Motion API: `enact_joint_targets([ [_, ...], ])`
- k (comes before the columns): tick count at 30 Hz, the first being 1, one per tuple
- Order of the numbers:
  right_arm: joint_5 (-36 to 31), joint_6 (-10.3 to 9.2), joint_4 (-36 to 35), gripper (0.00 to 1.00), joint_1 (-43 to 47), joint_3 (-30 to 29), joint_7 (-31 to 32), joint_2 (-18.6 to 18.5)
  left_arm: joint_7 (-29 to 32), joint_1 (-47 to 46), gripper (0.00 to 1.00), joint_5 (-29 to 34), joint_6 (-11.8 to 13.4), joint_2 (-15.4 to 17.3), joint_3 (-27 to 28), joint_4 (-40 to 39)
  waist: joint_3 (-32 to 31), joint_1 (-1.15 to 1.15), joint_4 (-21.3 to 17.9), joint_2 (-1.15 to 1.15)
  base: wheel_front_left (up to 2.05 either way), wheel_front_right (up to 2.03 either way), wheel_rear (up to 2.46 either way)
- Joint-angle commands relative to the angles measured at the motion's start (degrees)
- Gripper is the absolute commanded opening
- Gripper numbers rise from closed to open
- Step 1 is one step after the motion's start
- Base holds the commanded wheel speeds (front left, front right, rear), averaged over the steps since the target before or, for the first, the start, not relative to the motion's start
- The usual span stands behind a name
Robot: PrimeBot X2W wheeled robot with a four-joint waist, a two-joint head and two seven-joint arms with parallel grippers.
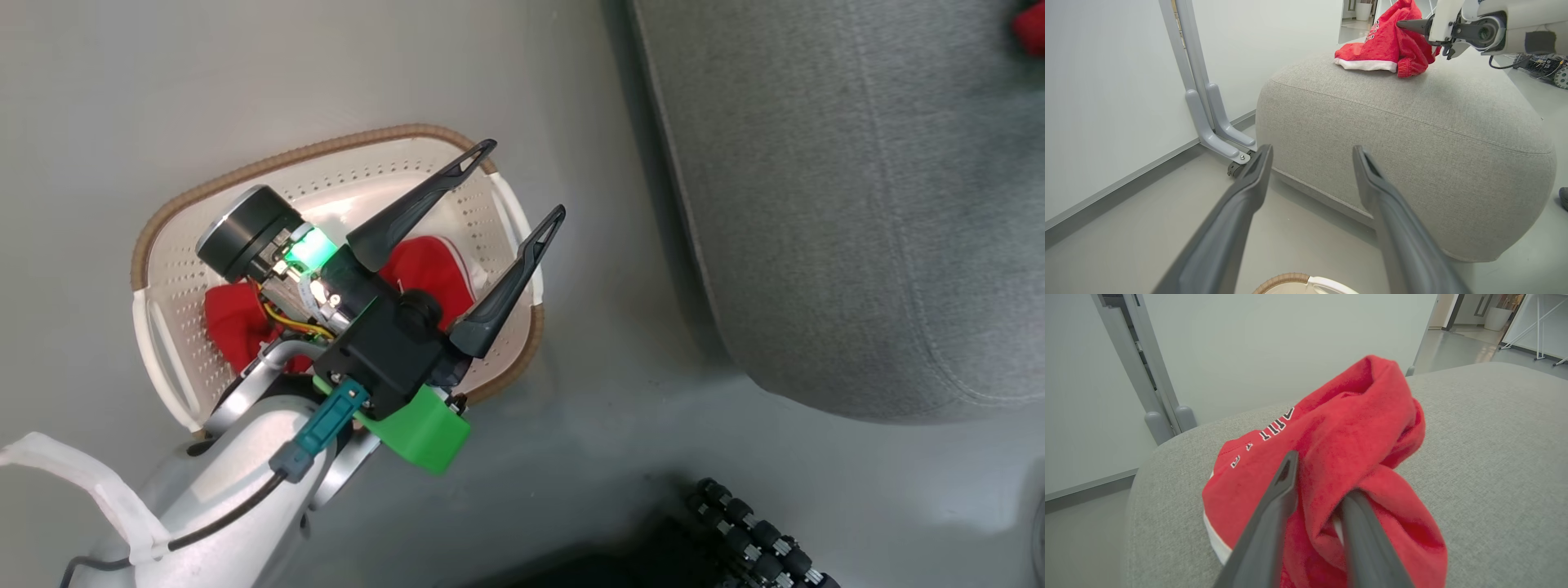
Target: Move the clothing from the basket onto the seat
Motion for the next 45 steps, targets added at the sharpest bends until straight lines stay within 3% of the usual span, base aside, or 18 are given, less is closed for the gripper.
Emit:
enact_joint_targets([
  [1,-0.50,-0.02,0.00,1.00,0.12,-0.71,-0.16,0.08,-0.49,-1.22,1.00,0.52,0.04,0.17,-0.20,0.34,2.40,-0.01,2.45,0.00,0.00,0.00,0.00],
  [10,-0.97,-0.02,-8.96,1.00,13.54,-3.16,-0.16,6.44,-3.19,0.50,1.00,-0.53,1.06,-0.22,-0.18,2.99,-1.20,-0.01,1.98,0.00,0.00,0.00,0.00],
  [18,-3.64,-0.02,-21.23,1.00,25.81,0.76,-0.16,11.54,-6.54,4.45,1.00,-3.40,4.07,-0.67,2.01,5.35,-7.56,-0.01,1.21,0.00,0.00,0.00,0.00],
  [28,-7.17,-0.02,-33.64,1.00,38.01,10.13,-0.16,13.84,-10.10,10.23,1.00,-7.25,9.95,-2.96,6.28,8.95,-16.00,-0.01,4.86,0.00,0.00,0.00,0.00],
  [35,-9.68,-0.01,-37.28,1.00,43.37,15.59,-0.17,14.14,-12.11,15.41,1.00,-10.15,13.89,-5.51,10.71,11.73,-22.04,-0.01,8.59,0.00,0.00,0.00,0.00],
  [45,-11.90,-0.02,-40.13,1.00,48.08,18.86,1.90,14.15,-12.43,23.26,1.00,-9.24,15.78,-8.83,19.88,12.99,-28.77,-0.01,14.85,0.00,0.00,0.00,0.00],
])
